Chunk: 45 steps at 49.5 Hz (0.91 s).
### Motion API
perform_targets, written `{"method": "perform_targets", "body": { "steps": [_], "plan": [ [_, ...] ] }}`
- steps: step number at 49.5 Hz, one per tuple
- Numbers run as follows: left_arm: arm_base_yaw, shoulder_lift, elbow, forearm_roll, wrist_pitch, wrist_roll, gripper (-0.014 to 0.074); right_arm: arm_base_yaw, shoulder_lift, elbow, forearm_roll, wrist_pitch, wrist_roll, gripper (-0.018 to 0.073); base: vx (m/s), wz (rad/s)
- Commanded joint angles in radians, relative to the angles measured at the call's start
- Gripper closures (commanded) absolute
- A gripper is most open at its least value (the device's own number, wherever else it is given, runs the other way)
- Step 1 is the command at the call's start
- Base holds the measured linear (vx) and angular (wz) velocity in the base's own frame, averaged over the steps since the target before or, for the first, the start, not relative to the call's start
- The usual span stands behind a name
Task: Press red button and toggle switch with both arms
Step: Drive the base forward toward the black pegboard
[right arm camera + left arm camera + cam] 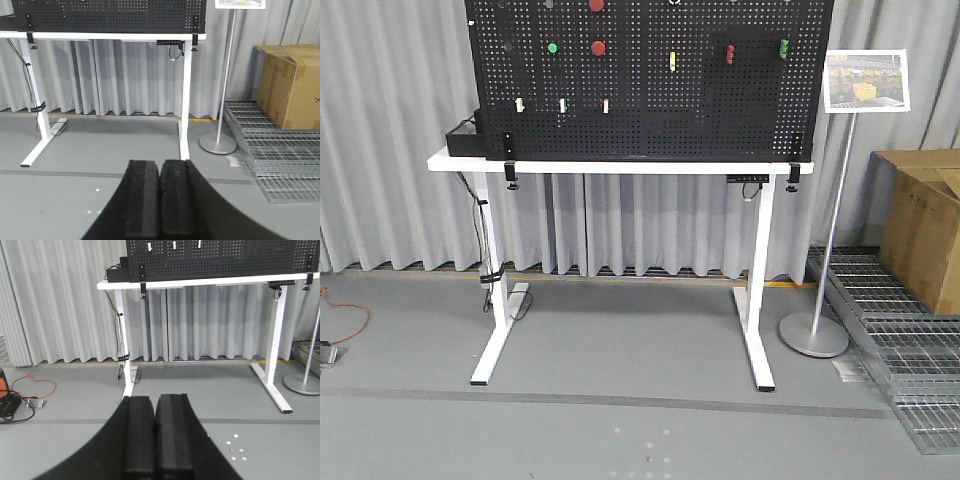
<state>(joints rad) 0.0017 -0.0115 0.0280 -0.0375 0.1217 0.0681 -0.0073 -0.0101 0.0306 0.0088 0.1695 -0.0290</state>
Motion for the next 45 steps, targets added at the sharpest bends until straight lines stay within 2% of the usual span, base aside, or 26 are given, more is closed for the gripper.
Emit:
{"method": "perform_targets", "body": {
  "steps": [1, 27, 45],
  "plan": [
    [0.003, -0.006, 0.033, -0.01, -0.08, -0.007, 0.0594, -0.007, -0.009, 0.01, -0.009, -0.076, 0.002, 0.0559, 0.02, -0.02],
    [0.003, -0.006, 0.033, -0.01, -0.08, -0.007, 0.0594, -0.007, -0.009, 0.01, -0.004, -0.073, 0.002, 0.0559, 0.05, -0.01],
    [0.001, -0.006, 0.033, -0.01, -0.081, -0.007, 0.0594, -0.007, -0.009, 0.01, -0.004, -0.074, 0.002, 0.0559, 0.24, 0.06]
  ]
}}
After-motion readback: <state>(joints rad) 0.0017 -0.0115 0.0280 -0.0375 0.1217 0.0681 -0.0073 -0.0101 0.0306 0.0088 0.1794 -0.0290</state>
